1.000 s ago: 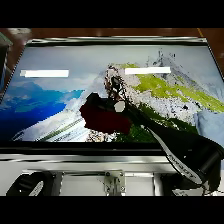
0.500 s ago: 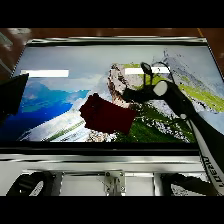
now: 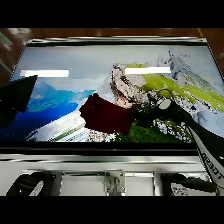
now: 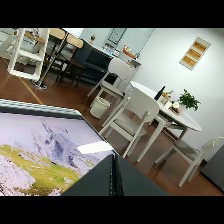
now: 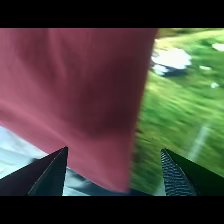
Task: Fold the shirts.
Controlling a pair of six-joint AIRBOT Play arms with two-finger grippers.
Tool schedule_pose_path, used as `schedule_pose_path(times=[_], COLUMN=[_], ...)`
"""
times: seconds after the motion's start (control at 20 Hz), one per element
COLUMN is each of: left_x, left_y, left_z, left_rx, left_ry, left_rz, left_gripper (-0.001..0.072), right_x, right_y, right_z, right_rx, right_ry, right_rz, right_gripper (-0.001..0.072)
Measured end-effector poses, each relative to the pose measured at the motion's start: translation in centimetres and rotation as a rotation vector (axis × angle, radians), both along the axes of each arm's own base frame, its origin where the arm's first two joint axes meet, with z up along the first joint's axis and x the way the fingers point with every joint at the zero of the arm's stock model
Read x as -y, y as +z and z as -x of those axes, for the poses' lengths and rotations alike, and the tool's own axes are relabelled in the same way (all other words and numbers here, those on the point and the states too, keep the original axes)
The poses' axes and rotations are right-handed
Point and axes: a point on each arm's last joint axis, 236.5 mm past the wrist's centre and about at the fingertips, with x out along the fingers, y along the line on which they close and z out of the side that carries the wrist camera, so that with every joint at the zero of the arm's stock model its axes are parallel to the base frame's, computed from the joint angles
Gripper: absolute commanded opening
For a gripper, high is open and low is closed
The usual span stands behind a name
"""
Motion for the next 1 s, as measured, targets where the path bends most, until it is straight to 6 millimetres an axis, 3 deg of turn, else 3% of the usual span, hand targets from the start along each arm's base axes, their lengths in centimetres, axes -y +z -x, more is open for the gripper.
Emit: schedule_pose_path(times=[0.1, 0.15, 0.2, 0.25, 0.35, 0.45, 0.55, 0.65, 0.8, 1.0], left_x=[0.0, 0.1, 0.3, 0.4, 0.7, 0.8, 0.8, 0.7, 0.7, 0.6], left_y=[0.0, -0.1, -0.3, -0.4, -0.6, -0.9, -1.2, -1.5, -1.7, -1.8], left_z=[0.0, 0.0, 0.1, 0.2, 0.4, 0.4, 0.3, 0.2, 0.1, 0.1], left_rx=[-0.003, -0.007, -0.009, -0.011, -0.015, -0.016, -0.025, -0.036, -0.044, -0.047], left_ry=[-0.001, -0.005, -0.012, -0.020, -0.034, -0.035, -0.032, -0.030, -0.027, -0.023], left_rz=[0.000, -0.001, -0.007, -0.010, -0.019, -0.035, -0.047, -0.052, -0.055, -0.058], left_gripper=[0.0036, 0.0036, 0.0035, 0.0036, 0.0035, 0.0036, 0.0035, 0.0036, 0.0036, 0.0035], right_x=[-1.6, -2.3, -2.9, -3.2, -3.8, -3.9, -3.6, -2.1, 3.1, 14.4], right_y=[-0.9, -1.3, -1.5, -1.9, -1.8, -0.3, 3.0, 7.8, 15.5, 23.5], right_z=[-0.1, -0.3, -0.4, -0.6, -1.1, -2.2, -3.6, -5.5, -9.0, -11.7], right_rx=[-0.016, -0.017, -0.024, -0.024, -0.014, 0.039, 0.119, 0.217, 0.377, 0.538], right_ry=[-0.020, -0.040, -0.053, -0.064, -0.070, -0.024, 0.055, 0.100, 0.058, -0.151], right_rz=[-0.048, -0.067, -0.088, -0.099, -0.129, -0.165, -0.223, -0.280, -0.300, -0.203], right_gripper=[0.0684, 0.0587, 0.0278, 0.0070, 0.0060, 0.0060, 0.0060, 0.0060, 0.0060, 0.0060])
